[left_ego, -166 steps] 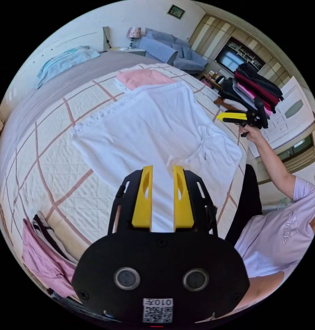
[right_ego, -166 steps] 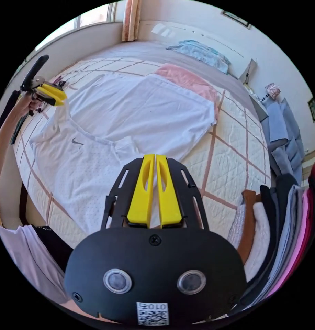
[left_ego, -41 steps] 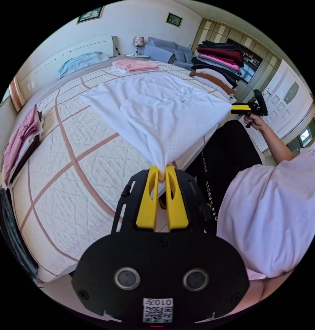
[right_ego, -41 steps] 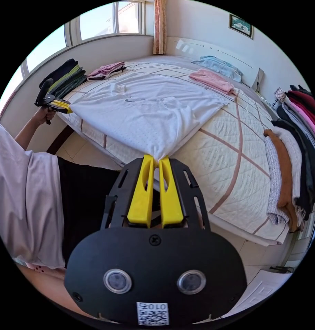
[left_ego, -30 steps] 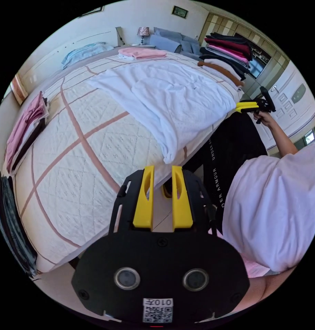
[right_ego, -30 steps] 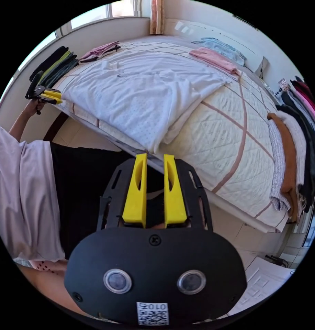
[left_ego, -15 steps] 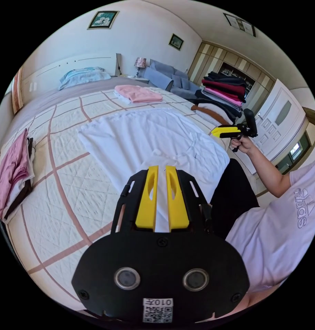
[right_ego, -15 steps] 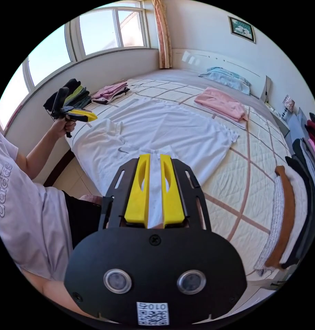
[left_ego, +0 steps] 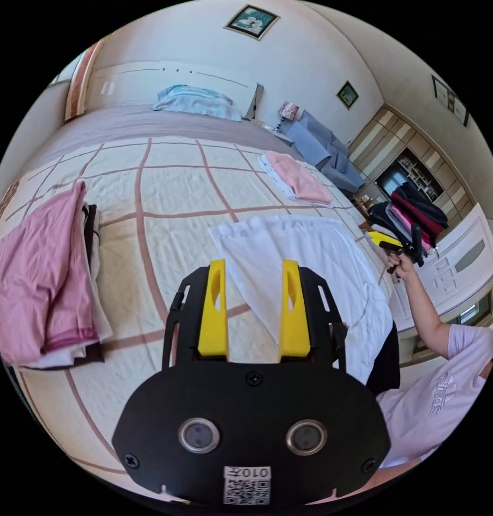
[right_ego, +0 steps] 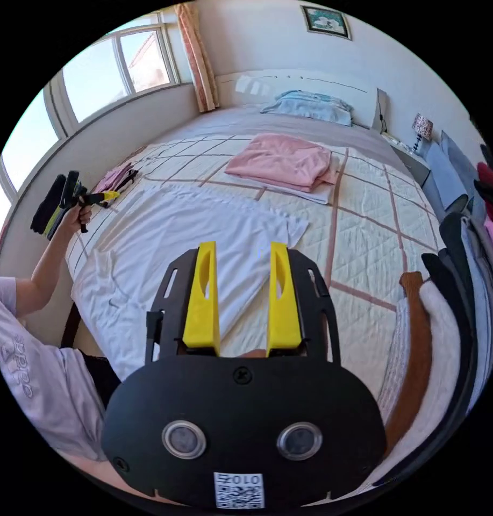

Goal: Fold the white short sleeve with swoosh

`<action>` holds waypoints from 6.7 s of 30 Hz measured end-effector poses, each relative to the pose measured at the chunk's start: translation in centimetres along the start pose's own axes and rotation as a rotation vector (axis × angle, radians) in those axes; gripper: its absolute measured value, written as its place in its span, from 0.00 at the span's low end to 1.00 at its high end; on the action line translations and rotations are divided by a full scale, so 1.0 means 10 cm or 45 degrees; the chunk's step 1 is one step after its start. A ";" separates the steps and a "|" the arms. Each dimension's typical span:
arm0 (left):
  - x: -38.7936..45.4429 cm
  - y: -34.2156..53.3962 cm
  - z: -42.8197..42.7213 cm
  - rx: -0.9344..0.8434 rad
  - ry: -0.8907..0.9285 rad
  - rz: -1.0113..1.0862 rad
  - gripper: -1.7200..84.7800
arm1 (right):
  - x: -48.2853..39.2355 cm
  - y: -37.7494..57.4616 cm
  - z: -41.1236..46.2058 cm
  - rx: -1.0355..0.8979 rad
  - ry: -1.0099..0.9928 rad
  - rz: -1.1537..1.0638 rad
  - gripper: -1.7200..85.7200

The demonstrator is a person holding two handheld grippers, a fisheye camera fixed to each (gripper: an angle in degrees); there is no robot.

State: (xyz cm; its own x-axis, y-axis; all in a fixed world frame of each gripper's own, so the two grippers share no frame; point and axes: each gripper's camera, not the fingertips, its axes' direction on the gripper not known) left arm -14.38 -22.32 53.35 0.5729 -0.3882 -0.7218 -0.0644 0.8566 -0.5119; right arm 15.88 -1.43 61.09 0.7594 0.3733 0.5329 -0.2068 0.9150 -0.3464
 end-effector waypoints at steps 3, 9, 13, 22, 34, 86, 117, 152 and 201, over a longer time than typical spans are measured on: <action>-0.20 -0.34 0.32 -0.050 -0.016 -0.074 0.19 | 0.37 -0.31 0.33 -0.038 0.068 0.092 0.16; -0.26 -0.66 0.58 -0.061 -0.176 -0.001 0.20 | 0.64 -0.65 0.75 -0.140 0.055 0.097 0.19; -0.31 -0.76 0.70 -0.072 -0.134 0.112 0.20 | 0.63 -0.68 0.87 -0.176 0.071 0.061 0.20; -0.45 -0.73 0.72 -0.033 0.070 0.183 0.19 | 0.22 -0.68 0.89 -0.210 0.214 -0.139 0.08; -0.57 -0.63 0.67 -0.107 0.170 0.133 0.17 | 0.21 -0.50 0.34 -0.069 0.031 -0.145 0.06; 2.84 3.87 -0.90 -0.116 0.024 0.905 0.02 | -1.27 2.87 -0.92 -0.051 -0.014 -0.496 0.06; 3.08 3.78 -0.53 -0.263 -0.025 0.920 0.02 | -1.59 2.95 -0.63 -0.275 0.083 -0.455 0.04; 0.45 1.93 -0.72 0.016 0.468 -0.080 0.02 | 0.31 1.65 -0.52 -0.022 -0.352 0.105 0.05; 3.53 4.36 -0.57 -0.124 -0.396 0.839 0.04 | -3.74 2.68 -0.04 -0.053 0.021 -0.285 0.05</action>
State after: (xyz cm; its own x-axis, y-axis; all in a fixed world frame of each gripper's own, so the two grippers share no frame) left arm -1.61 -0.66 2.88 0.5945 0.3240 -0.7359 -0.5397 0.8392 -0.0665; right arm -17.84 9.05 31.58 0.7936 0.1590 0.5874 -0.0068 0.9675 -0.2527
